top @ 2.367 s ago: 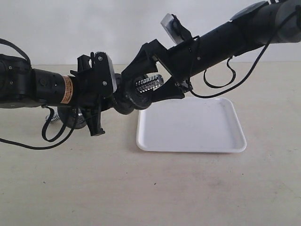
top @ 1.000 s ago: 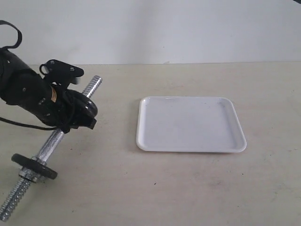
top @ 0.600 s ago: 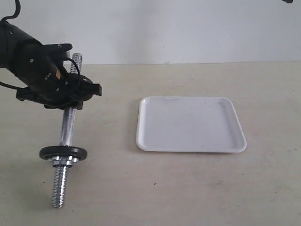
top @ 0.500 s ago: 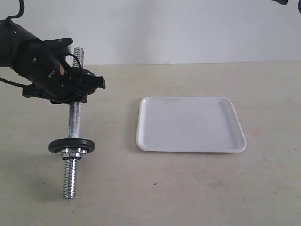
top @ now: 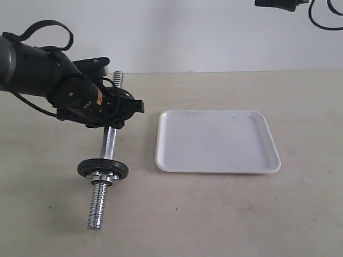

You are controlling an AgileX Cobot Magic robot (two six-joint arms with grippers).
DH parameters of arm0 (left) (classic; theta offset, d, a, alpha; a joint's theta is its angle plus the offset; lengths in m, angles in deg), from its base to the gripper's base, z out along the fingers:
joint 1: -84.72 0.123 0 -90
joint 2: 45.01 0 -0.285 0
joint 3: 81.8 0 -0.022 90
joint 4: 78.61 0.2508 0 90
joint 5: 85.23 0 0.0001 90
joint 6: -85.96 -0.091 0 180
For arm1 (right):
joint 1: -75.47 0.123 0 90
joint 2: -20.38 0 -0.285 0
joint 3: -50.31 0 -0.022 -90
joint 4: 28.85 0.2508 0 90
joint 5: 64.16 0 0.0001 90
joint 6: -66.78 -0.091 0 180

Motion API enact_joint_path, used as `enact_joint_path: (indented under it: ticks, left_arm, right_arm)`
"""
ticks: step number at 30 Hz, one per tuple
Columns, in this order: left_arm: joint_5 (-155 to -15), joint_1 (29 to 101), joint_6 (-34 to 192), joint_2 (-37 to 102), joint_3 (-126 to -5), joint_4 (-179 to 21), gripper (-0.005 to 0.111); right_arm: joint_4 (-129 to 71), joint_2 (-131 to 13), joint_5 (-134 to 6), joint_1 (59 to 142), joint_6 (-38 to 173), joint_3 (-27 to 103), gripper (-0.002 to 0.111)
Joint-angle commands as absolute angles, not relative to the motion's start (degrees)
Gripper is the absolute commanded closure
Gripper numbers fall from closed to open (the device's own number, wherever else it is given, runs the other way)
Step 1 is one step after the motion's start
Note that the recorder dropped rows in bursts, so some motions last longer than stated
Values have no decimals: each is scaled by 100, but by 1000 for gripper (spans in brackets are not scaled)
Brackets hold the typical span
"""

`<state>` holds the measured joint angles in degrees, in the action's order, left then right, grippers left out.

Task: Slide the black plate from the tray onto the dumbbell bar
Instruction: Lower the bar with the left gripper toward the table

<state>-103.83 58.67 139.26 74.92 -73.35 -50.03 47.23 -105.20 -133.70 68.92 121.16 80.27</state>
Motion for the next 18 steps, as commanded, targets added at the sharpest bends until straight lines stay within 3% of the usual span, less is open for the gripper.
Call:
enact_joint_path:
  ticks: [1, 18]
  left_arm:
    - [-5810, 5608, 13981, 7216, -7817, -4748, 102]
    - [-5986, 5598, 14028, 7610, -7978, -4612, 102]
  right_arm:
    - [4589, -10466, -13413, 7090, 12179, 8061, 5]
    - [4549, -10466, -13413, 7339, 12138, 8061, 5]
